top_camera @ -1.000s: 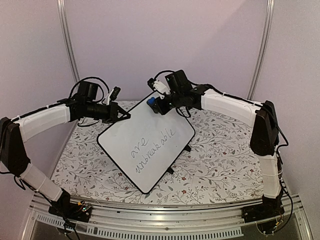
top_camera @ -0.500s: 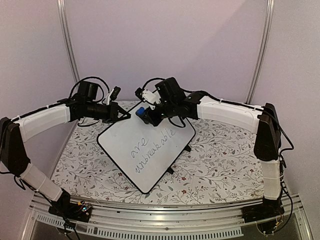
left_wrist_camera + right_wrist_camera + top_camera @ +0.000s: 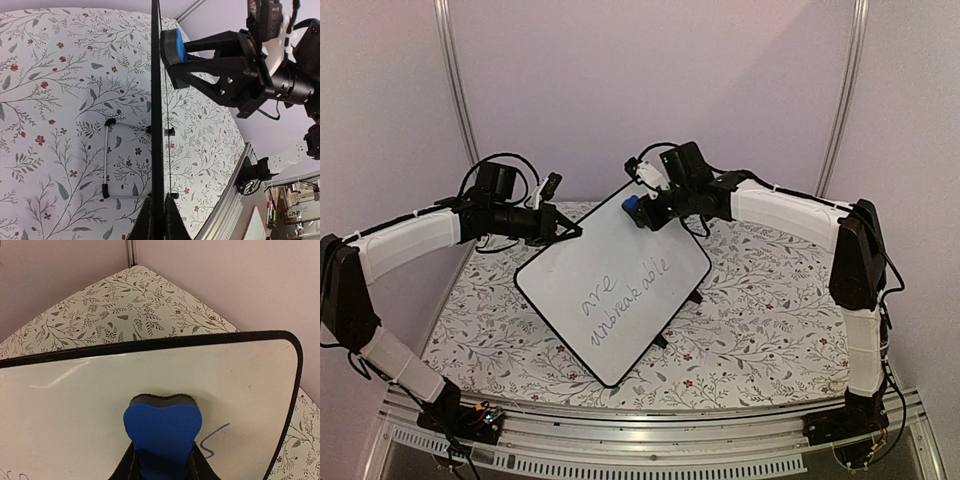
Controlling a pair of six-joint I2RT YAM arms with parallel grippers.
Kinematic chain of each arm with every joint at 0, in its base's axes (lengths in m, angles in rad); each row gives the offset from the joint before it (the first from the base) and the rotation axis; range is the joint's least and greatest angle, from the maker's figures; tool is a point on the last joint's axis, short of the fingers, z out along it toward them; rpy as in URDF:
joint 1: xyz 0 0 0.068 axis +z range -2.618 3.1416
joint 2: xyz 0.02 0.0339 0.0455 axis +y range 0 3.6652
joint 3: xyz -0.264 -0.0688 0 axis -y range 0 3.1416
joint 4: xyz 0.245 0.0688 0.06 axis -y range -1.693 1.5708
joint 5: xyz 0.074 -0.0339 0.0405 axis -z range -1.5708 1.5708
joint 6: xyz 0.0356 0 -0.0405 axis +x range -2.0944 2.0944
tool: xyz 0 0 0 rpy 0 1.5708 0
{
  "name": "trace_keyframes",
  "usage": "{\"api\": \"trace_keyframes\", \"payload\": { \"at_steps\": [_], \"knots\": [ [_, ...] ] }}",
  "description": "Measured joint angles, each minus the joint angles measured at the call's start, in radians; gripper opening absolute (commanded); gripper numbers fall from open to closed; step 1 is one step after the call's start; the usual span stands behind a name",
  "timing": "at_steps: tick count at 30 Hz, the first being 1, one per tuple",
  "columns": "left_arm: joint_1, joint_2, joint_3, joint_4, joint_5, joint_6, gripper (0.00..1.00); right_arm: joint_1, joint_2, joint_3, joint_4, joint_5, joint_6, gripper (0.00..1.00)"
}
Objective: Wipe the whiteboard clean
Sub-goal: Erase the whiteboard at the center of the board.
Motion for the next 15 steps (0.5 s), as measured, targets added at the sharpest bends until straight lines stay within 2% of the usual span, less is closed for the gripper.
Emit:
{"api": "trace_keyframes", "payload": {
  "at_steps": [10,15],
  "knots": [
    [0.000,0.000,0.000,-0.001,-0.002,-0.001,0.00,-0.039,0.007,-0.017,0.014,0.005,0.022,0.22],
    [0.000,0.000,0.000,-0.003,-0.004,-0.003,0.00,-0.040,-0.056,-0.166,0.055,-0.012,0.027,0.22]
  ]
}}
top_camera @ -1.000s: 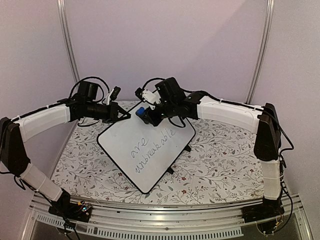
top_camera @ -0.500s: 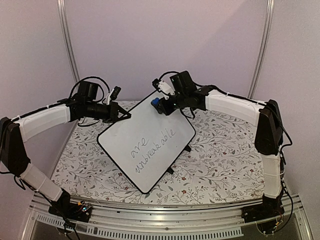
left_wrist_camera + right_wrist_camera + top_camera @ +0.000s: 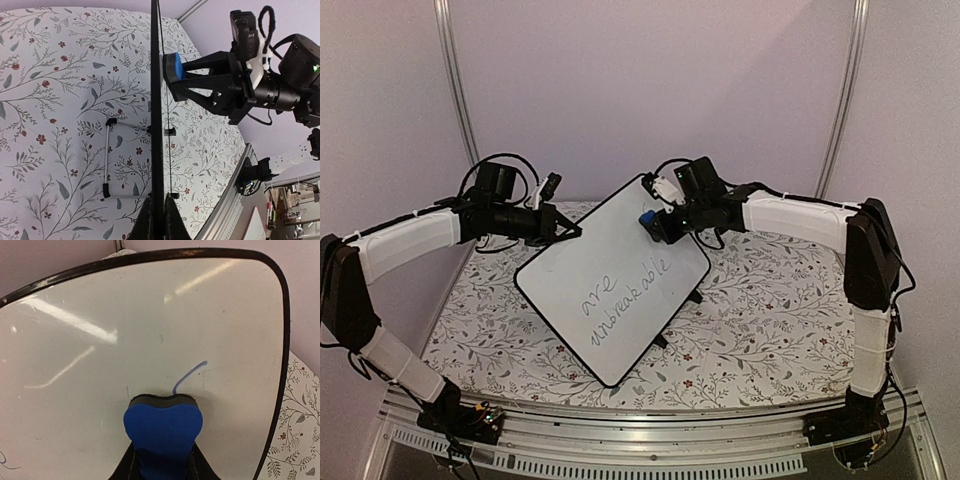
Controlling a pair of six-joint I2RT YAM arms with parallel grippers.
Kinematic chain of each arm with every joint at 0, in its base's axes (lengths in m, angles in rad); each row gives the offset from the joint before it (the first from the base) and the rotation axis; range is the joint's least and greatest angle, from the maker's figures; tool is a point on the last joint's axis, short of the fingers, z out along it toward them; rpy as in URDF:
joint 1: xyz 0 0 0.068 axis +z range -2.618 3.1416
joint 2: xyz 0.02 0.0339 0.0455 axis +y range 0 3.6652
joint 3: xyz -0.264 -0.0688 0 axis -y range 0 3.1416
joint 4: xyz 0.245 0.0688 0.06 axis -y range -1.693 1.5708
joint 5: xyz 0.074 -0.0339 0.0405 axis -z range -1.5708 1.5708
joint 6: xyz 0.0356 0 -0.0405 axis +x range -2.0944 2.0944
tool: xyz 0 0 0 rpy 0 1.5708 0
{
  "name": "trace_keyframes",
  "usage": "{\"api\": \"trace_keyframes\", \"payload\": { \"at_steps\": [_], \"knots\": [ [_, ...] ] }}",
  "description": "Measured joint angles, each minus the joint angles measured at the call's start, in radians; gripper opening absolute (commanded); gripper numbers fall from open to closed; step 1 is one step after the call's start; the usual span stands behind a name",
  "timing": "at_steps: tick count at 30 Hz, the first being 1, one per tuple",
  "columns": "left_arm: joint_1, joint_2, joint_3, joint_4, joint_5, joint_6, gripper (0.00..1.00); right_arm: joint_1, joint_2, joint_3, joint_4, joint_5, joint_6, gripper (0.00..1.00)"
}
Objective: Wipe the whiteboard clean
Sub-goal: Erase the whiteboard at the center of the board.
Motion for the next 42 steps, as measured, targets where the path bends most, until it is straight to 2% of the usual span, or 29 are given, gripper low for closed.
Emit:
{"api": "trace_keyframes", "payload": {
  "at_steps": [5,11,22,27,36,42],
  "knots": [
    [0.000,0.000,0.000,0.000,0.001,0.000,0.00,0.000,-0.061,-0.137,0.012,-0.011,0.009,0.22],
    [0.000,0.000,0.000,0.001,0.003,0.000,0.00,-0.002,-0.071,-0.148,0.003,-0.029,0.017,0.23],
    [0.000,0.000,0.000,0.005,0.007,0.004,0.00,0.001,0.055,0.165,-0.093,-0.074,0.008,0.23],
    [0.000,0.000,0.000,0.004,0.005,0.003,0.00,0.001,0.071,0.188,-0.098,-0.077,0.005,0.23],
    [0.000,0.000,0.000,0.002,0.001,-0.003,0.00,0.001,-0.035,-0.073,-0.006,-0.087,0.017,0.23],
    [0.000,0.000,-0.001,0.002,0.001,-0.003,0.00,0.000,-0.045,-0.091,-0.013,-0.091,0.020,0.23]
  ]
}}
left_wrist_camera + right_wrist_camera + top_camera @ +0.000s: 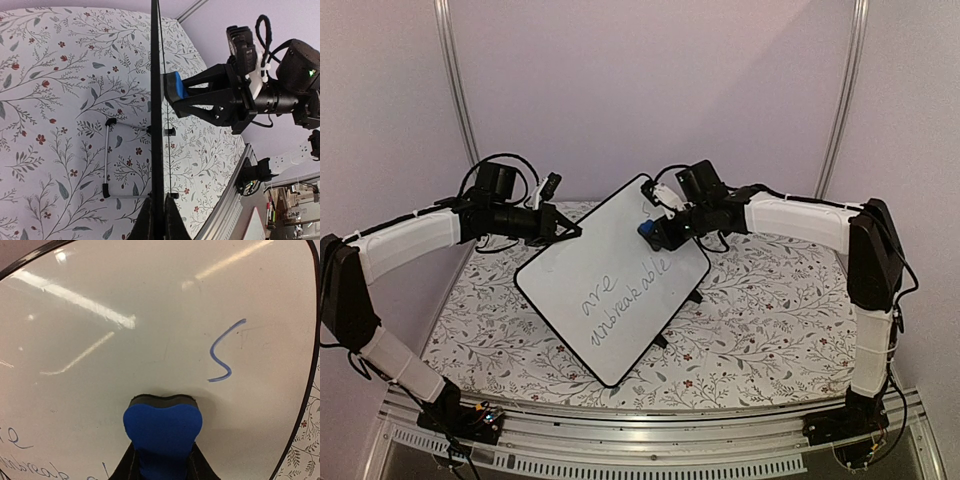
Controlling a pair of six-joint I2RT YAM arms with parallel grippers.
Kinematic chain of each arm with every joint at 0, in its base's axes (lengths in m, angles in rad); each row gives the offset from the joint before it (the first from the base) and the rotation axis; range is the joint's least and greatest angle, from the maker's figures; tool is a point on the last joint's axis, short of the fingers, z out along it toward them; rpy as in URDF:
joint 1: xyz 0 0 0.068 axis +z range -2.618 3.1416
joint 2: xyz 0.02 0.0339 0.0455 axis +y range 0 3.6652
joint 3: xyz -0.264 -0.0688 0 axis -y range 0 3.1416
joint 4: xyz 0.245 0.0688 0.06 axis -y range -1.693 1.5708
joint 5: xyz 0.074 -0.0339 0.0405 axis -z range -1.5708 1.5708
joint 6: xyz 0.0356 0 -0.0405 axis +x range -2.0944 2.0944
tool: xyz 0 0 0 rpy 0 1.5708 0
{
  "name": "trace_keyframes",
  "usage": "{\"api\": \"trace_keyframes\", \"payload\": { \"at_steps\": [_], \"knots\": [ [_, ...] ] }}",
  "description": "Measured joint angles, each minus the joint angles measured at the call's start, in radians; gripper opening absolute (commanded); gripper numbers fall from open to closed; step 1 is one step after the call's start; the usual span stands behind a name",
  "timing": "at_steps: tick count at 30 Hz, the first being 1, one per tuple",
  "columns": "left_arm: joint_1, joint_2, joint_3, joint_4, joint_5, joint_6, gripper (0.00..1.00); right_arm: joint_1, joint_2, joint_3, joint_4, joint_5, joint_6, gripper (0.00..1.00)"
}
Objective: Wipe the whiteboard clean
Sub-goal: Erase the whiteboard at the center of the board.
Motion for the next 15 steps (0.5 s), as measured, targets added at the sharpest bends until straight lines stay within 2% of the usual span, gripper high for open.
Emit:
{"api": "trace_keyframes", "payload": {
  "at_steps": [3,11,15],
  "knots": [
    [0.000,0.000,0.000,0.002,0.002,0.003,0.00,-0.001,0.014,0.050,-0.033,0.002,0.001,0.23],
    [0.000,0.000,0.000,0.003,0.003,0.005,0.00,-0.008,0.134,0.312,-0.078,0.024,-0.001,0.24],
    [0.000,0.000,0.000,0.002,0.002,0.004,0.00,-0.016,0.157,0.355,-0.088,0.028,-0.003,0.24]
  ]
}}
